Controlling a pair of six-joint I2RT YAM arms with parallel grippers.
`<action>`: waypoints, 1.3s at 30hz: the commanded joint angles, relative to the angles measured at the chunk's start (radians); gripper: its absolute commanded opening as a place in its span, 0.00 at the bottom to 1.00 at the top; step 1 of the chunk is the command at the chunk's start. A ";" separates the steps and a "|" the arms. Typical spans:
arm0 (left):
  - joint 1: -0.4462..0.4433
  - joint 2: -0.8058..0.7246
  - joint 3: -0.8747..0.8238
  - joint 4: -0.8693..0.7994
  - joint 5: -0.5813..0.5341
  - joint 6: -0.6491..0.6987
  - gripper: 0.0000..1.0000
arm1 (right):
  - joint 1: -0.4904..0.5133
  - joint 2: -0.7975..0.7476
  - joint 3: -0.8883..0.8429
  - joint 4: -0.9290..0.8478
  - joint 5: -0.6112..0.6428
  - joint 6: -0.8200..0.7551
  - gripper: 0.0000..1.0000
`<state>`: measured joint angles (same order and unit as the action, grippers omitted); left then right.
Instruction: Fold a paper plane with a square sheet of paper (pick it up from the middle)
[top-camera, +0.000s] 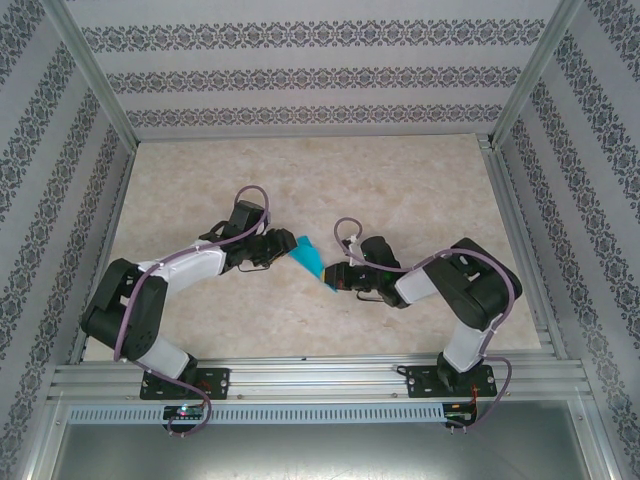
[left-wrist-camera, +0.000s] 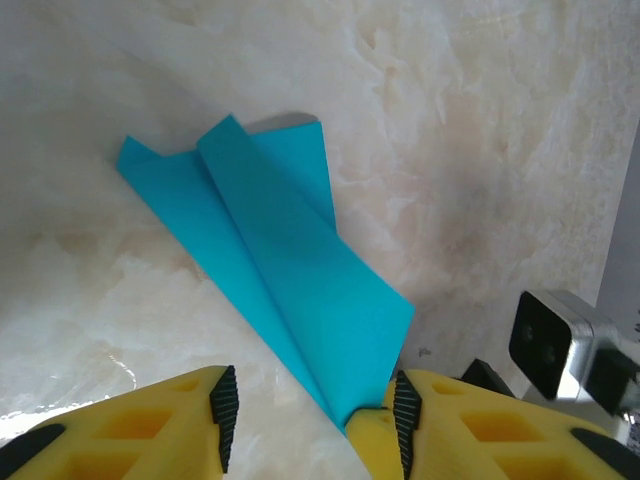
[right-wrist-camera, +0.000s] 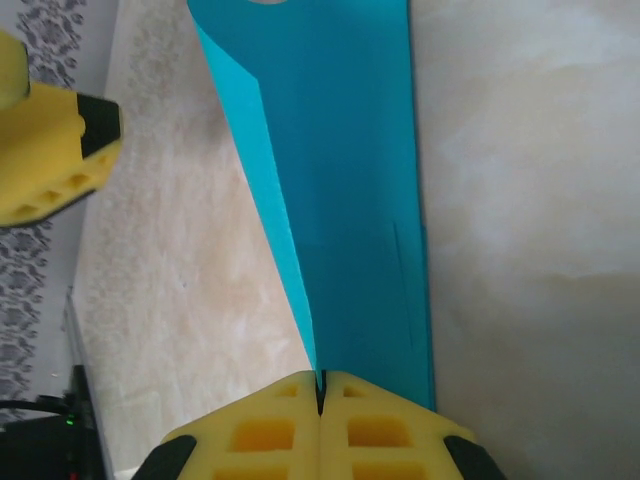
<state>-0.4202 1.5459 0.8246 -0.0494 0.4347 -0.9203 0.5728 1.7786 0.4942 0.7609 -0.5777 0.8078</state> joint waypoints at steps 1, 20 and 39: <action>-0.024 0.013 0.011 0.063 0.034 0.037 0.46 | -0.018 0.039 -0.004 0.077 -0.078 0.090 0.00; -0.108 0.189 0.085 0.200 0.103 0.085 0.47 | -0.030 0.081 0.043 0.064 -0.148 0.200 0.00; -0.108 0.265 0.130 0.191 0.079 0.093 0.46 | -0.009 -0.014 0.102 -0.257 -0.045 -0.019 0.29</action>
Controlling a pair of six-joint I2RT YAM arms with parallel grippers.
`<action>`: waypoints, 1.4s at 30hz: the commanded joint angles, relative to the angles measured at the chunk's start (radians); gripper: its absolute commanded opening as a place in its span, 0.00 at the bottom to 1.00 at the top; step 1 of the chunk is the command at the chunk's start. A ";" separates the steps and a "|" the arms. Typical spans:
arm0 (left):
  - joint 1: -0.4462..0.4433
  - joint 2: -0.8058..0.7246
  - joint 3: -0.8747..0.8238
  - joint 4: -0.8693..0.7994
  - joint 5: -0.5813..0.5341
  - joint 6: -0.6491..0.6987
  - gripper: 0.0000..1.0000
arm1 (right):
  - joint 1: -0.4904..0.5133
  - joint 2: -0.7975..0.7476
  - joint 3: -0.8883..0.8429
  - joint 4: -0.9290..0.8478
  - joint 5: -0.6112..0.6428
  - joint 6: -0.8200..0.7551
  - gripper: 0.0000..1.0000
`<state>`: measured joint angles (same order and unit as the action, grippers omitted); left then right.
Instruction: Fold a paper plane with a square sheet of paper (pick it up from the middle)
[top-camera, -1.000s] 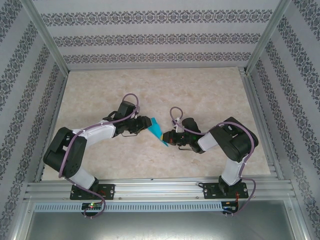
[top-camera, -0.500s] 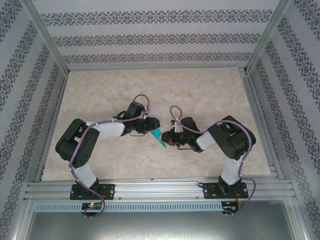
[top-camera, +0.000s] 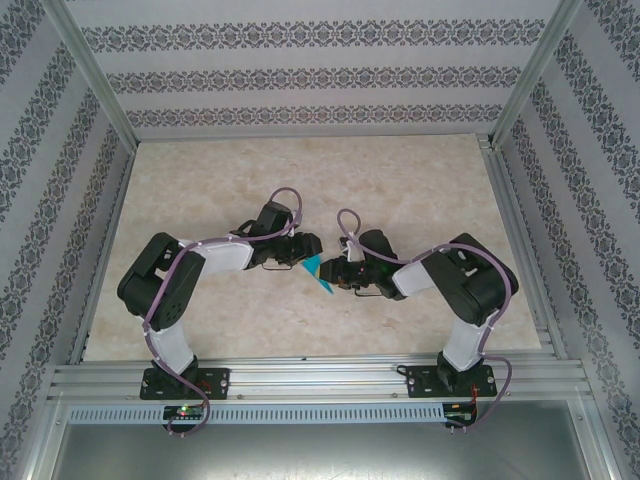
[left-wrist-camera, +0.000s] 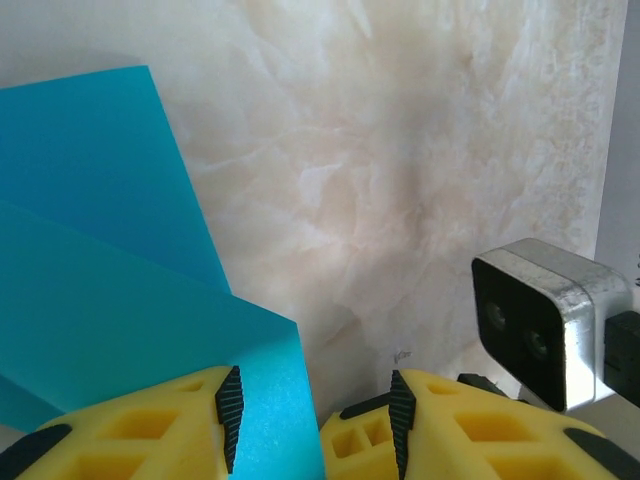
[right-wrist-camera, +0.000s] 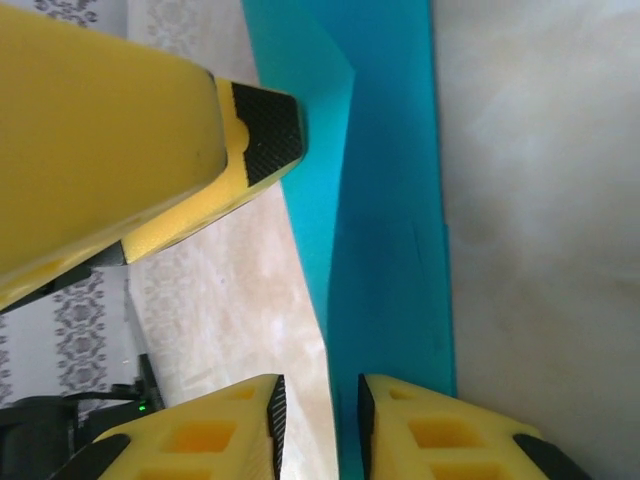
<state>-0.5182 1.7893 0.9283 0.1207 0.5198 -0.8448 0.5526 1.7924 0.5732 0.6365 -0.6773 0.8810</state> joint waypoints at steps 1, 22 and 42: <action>-0.011 0.023 0.028 0.019 -0.007 0.018 0.46 | 0.015 -0.032 0.030 -0.157 0.069 -0.104 0.29; -0.010 -0.022 0.033 -0.002 0.027 0.059 0.53 | 0.016 0.001 0.049 -0.166 0.078 -0.035 0.01; -0.019 0.042 0.044 0.105 0.118 0.074 0.56 | -0.040 0.092 0.005 0.091 -0.050 0.218 0.00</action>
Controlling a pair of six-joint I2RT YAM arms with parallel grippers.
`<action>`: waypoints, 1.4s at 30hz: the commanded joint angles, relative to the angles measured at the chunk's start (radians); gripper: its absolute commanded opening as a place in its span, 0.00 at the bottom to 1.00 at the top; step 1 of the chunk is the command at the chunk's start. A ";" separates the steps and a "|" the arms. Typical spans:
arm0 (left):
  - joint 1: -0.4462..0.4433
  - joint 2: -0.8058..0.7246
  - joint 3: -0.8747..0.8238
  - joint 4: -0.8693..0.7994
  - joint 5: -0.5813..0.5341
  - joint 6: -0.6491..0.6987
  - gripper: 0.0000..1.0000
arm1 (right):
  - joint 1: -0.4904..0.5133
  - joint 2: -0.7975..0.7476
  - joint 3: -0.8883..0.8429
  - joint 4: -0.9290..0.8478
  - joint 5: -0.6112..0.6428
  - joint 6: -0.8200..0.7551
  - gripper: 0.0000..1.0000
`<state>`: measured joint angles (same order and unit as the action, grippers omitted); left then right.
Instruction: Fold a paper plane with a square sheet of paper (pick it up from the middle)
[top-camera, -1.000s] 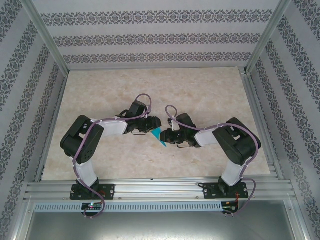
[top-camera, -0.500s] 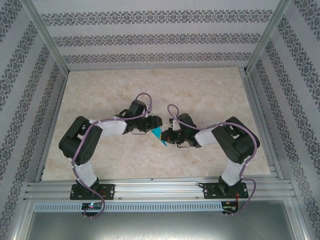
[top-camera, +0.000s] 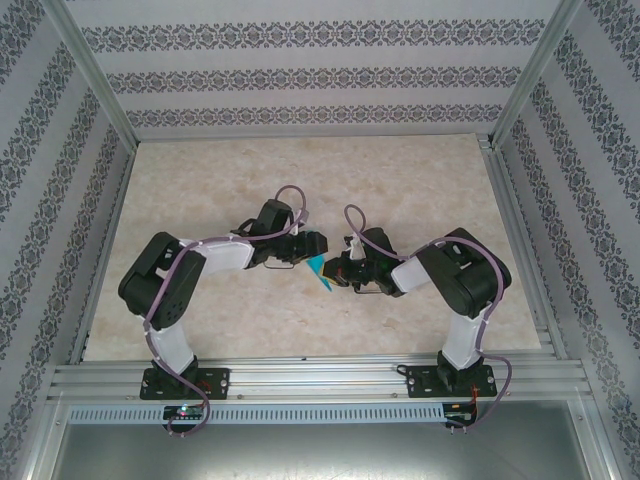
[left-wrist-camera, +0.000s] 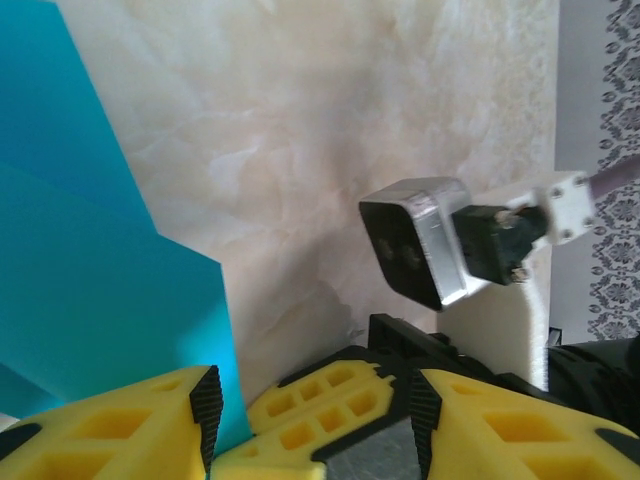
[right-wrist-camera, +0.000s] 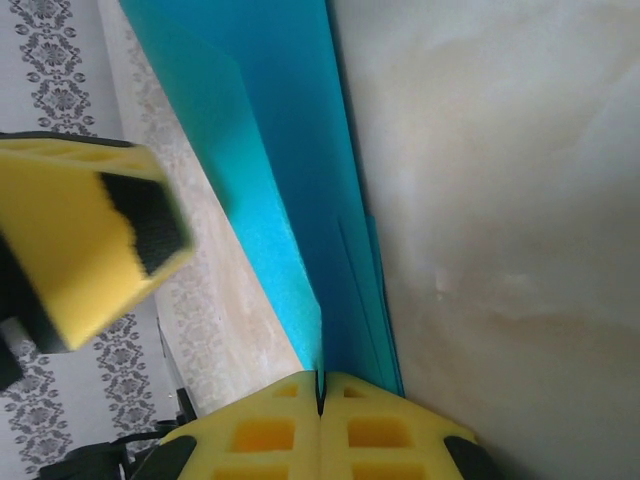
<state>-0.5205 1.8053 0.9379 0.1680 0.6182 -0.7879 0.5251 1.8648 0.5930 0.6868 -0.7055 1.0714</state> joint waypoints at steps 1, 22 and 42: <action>-0.016 0.033 0.040 0.051 0.015 0.021 0.56 | -0.014 0.022 -0.016 0.044 -0.022 0.031 0.00; -0.011 0.128 0.052 -0.047 -0.139 -0.011 0.54 | -0.019 -0.041 -0.021 -0.073 0.027 -0.003 0.12; -0.010 0.145 0.059 -0.074 -0.132 -0.010 0.52 | 0.039 -0.138 0.045 -0.495 0.210 -0.230 0.18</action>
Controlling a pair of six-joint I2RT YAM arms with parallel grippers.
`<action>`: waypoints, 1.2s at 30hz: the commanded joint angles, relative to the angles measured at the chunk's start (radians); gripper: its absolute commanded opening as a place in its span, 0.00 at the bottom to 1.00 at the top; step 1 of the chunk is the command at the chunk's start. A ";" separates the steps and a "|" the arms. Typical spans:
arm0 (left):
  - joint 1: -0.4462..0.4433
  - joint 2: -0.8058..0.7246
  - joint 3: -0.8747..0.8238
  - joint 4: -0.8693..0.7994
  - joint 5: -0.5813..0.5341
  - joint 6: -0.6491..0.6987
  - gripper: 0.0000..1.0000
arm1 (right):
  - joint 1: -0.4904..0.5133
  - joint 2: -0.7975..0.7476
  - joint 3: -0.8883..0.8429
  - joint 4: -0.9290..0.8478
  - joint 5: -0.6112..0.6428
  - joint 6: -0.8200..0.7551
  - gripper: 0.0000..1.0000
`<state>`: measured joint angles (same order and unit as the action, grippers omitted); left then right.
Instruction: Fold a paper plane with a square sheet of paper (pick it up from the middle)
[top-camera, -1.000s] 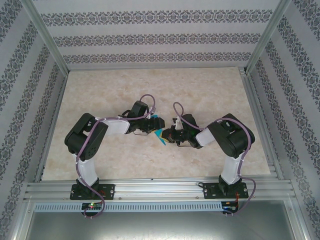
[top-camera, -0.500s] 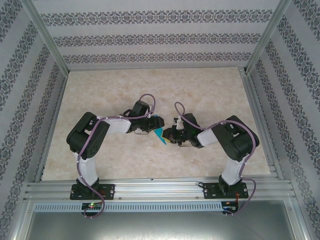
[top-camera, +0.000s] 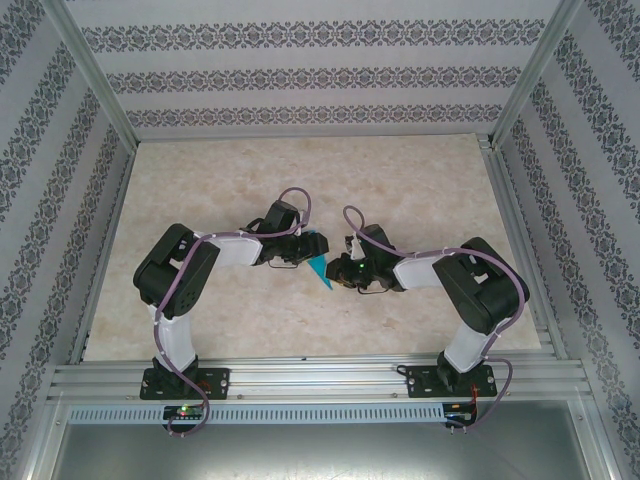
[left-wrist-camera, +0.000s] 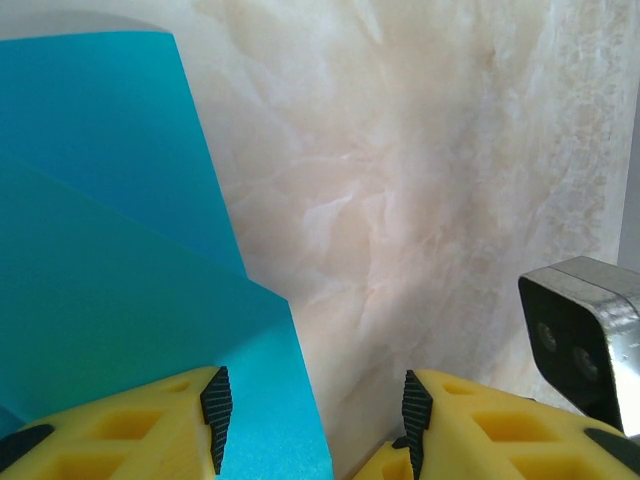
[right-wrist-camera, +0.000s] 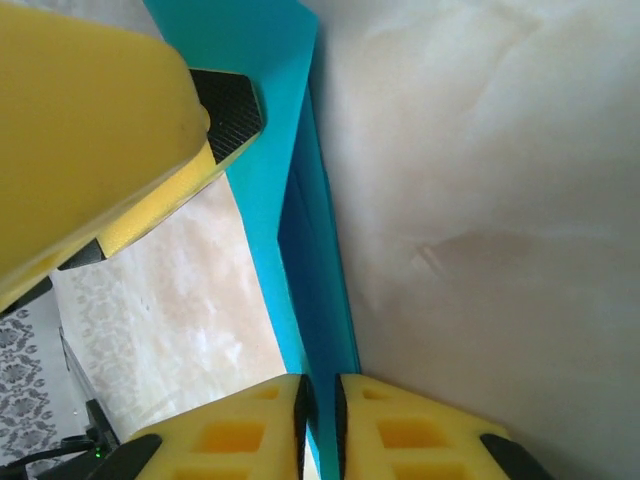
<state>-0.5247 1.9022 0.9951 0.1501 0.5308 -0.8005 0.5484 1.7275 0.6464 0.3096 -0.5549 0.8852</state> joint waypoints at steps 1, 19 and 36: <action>-0.006 0.047 0.003 -0.058 -0.045 0.005 0.52 | 0.020 0.003 -0.006 -0.129 0.060 -0.049 0.17; -0.005 0.047 0.007 -0.095 -0.050 0.020 0.51 | 0.062 -0.235 0.044 -0.341 0.169 -0.120 0.25; -0.005 0.050 0.019 -0.116 -0.038 0.029 0.51 | 0.046 0.011 0.117 -0.023 -0.062 0.016 0.06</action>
<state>-0.5243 1.9076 1.0145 0.1127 0.5274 -0.7956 0.6106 1.7088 0.7380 0.2367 -0.5800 0.8719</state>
